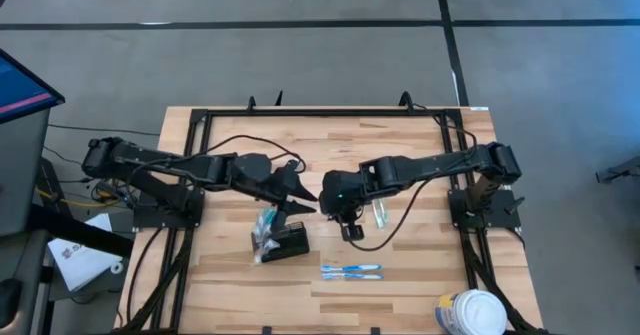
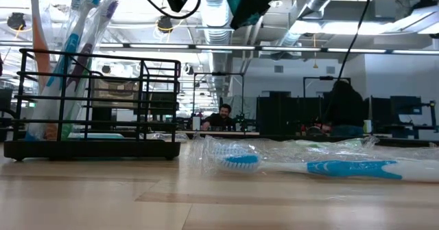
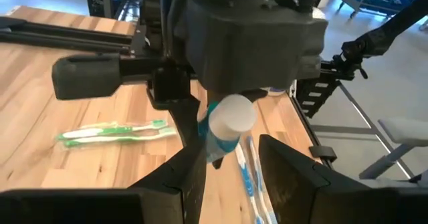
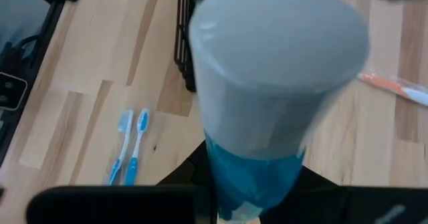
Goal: Pick & Place toothbrushing station
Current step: Put the mouthwash into the black toothbrush rack
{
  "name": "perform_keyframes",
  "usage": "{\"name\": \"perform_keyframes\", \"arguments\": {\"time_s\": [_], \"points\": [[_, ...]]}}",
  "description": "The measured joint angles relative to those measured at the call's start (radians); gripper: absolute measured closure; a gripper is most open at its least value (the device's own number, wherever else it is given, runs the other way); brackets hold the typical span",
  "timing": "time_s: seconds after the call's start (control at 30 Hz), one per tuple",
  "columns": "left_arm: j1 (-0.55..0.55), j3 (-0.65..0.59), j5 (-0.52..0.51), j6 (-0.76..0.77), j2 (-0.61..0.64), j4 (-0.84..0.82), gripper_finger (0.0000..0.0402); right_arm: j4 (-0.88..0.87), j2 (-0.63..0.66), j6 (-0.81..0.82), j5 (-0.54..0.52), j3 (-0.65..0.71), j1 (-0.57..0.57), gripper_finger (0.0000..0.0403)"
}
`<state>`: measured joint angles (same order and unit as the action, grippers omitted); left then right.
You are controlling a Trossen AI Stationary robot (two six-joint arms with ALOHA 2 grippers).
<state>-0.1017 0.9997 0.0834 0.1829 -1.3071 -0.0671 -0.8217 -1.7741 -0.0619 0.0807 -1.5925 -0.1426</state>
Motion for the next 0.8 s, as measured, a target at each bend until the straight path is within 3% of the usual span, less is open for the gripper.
{"name": "perform_keyframes", "arguments": {"time_s": [0.33,0.8], "points": [[-0.027,0.000,-0.076,-0.002,-0.047,0.058,0.0269,0.018,0.000,0.001,-0.003,0.001,0.005,0.0351],[-0.030,-0.001,-0.076,-0.026,-0.124,0.165,0.0241,0.024,0.000,-0.001,-0.002,0.000,0.008,0.0351]]}}
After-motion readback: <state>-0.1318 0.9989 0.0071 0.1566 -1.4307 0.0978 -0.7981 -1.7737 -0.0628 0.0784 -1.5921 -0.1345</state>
